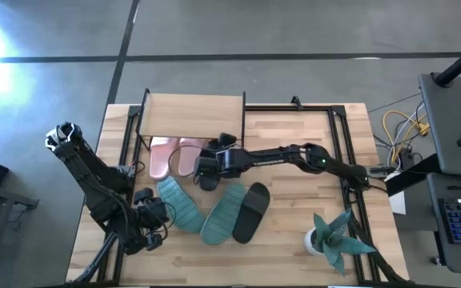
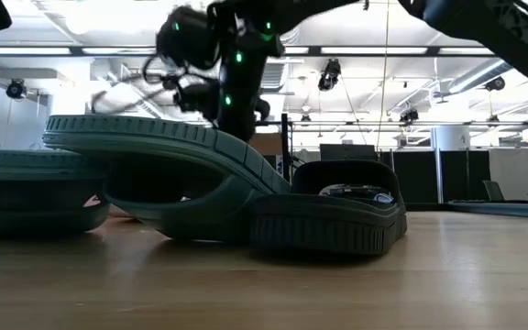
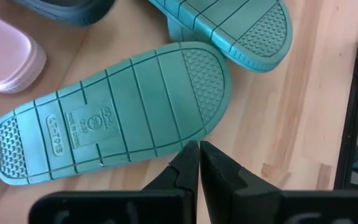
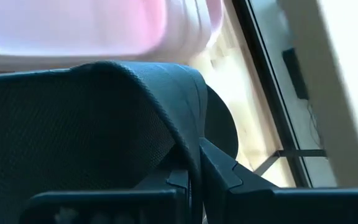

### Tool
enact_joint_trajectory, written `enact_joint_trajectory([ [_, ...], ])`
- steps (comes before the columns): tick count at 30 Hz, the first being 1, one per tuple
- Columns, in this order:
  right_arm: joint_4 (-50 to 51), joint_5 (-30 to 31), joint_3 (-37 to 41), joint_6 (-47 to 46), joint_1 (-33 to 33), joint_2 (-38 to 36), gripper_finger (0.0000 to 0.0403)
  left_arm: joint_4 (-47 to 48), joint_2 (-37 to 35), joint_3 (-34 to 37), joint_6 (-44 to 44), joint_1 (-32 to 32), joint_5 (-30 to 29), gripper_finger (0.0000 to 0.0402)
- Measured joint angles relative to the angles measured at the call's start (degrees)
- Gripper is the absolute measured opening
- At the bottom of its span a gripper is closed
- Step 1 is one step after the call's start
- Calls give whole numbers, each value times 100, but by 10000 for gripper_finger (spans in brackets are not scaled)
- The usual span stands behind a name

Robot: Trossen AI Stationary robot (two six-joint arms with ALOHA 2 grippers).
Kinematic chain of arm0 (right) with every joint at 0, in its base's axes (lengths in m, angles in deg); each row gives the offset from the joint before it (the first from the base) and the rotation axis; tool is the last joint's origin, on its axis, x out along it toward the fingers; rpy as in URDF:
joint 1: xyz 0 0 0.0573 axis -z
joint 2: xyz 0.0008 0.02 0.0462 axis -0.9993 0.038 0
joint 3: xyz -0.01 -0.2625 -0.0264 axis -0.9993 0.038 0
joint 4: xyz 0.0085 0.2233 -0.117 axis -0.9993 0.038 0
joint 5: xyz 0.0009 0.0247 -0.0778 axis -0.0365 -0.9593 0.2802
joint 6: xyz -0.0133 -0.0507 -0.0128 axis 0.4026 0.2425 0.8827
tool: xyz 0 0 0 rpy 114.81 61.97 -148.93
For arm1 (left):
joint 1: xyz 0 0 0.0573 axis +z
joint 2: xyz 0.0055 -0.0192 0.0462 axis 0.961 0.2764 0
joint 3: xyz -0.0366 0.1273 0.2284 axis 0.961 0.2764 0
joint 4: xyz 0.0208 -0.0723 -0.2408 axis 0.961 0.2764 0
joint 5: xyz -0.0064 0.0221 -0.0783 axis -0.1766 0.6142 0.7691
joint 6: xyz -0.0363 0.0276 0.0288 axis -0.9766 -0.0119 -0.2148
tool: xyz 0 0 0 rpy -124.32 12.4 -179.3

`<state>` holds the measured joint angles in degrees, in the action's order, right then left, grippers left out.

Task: Pick and place slides into the shelf
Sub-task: Put the left black slide under the shelf

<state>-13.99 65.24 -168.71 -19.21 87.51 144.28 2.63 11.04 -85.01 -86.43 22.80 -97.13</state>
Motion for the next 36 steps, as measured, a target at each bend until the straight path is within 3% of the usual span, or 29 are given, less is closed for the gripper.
enact_joint_trajectory([
  [15,-2078,-264,479,1746,248,4,13,3,-13,0,-5,0,189,0],
  [25,-1464,-277,489,1119,301,-6,16,22,-13,0,11,2,219,0],
  [36,-1404,-288,463,617,381,-22,127,24,-13,2,8,2,215,0],
])
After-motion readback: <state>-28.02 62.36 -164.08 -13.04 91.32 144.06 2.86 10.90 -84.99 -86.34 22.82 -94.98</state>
